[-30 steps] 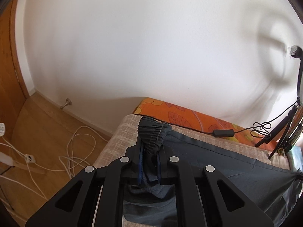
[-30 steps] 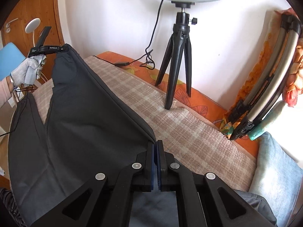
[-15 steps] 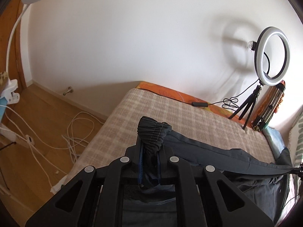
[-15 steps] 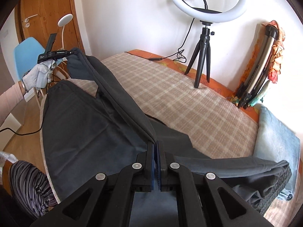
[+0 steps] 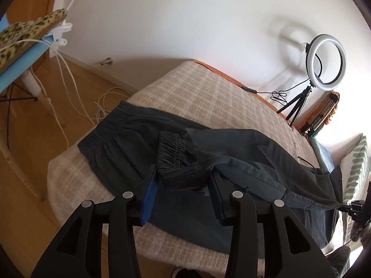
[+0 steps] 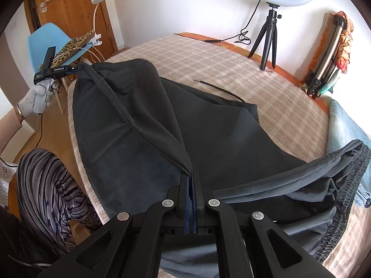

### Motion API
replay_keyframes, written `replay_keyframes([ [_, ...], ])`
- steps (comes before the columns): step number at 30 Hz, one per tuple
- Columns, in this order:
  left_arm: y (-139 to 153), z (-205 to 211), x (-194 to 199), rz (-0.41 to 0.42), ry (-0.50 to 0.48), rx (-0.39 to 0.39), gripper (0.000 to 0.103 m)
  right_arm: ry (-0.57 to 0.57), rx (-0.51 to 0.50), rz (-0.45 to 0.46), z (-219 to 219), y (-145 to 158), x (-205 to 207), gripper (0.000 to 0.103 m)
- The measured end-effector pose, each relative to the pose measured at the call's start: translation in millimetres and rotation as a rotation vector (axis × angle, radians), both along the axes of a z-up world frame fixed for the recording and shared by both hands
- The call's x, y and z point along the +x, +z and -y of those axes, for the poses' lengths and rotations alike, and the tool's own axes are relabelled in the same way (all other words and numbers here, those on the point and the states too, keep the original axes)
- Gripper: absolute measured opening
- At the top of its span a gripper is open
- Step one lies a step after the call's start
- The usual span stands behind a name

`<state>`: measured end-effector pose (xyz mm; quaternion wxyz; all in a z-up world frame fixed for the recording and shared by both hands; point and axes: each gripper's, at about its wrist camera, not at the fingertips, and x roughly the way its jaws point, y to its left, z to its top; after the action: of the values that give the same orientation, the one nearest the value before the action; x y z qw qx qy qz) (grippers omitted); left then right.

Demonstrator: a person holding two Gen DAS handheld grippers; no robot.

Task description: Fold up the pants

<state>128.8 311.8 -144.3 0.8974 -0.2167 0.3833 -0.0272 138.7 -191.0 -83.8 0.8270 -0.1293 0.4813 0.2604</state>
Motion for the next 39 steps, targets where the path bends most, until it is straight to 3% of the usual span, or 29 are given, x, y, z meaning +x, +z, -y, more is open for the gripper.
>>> replay_keyframes([
  [3,-6,-3,-16,0.001,0.018,-0.074,0.045,0.008,-0.005,-0.021,0,-8,-12,0.000],
  [5,-11,-4,-19,-0.014,0.034,-0.120,0.052,0.019,-0.015,-0.047,-2,-15,-20,0.000],
  [9,-17,-4,-25,-0.026,0.062,-0.237,0.052,0.066,-0.075,-0.085,-8,-29,-35,0.000],
  [13,-16,1,-23,-0.038,0.078,-0.224,0.060,0.063,-0.083,-0.089,-7,-31,-38,0.000],
  [16,-22,2,-15,-0.067,0.100,-0.246,0.060,0.051,-0.060,-0.085,-7,-22,-31,0.009],
  [18,-26,2,-10,-0.073,0.124,-0.266,0.060,0.067,-0.033,-0.074,-12,-10,-25,0.030],
  [19,-28,2,-7,-0.078,0.136,-0.277,0.060,0.086,-0.017,-0.059,-16,-3,-22,0.036],
  [20,-31,0,-6,-0.082,0.148,-0.282,0.058,0.100,-0.010,-0.038,-21,4,-20,0.035],
  [22,-34,0,-3,-0.089,0.170,-0.271,0.055,0.129,0.006,-0.012,-35,18,-13,0.036],
  [24,-34,0,-3,-0.079,0.189,-0.229,0.041,0.155,0.039,0.009,-51,33,-2,0.037],
  [26,-34,-2,-4,-0.073,0.203,-0.188,0.018,0.189,0.072,0.034,-73,47,14,0.040],
  [29,-38,-5,-8,-0.054,0.209,-0.169,0.012,0.265,0.129,0.054,-116,61,43,0.049],
  [33,-38,-1,-10,-0.032,0.195,-0.111,0.011,0.357,0.185,0.046,-186,66,85,0.050],
  [39,-32,11,-8,0.002,0.166,-0.004,0.010,0.469,0.216,-0.013,-290,44,138,0.050],
])
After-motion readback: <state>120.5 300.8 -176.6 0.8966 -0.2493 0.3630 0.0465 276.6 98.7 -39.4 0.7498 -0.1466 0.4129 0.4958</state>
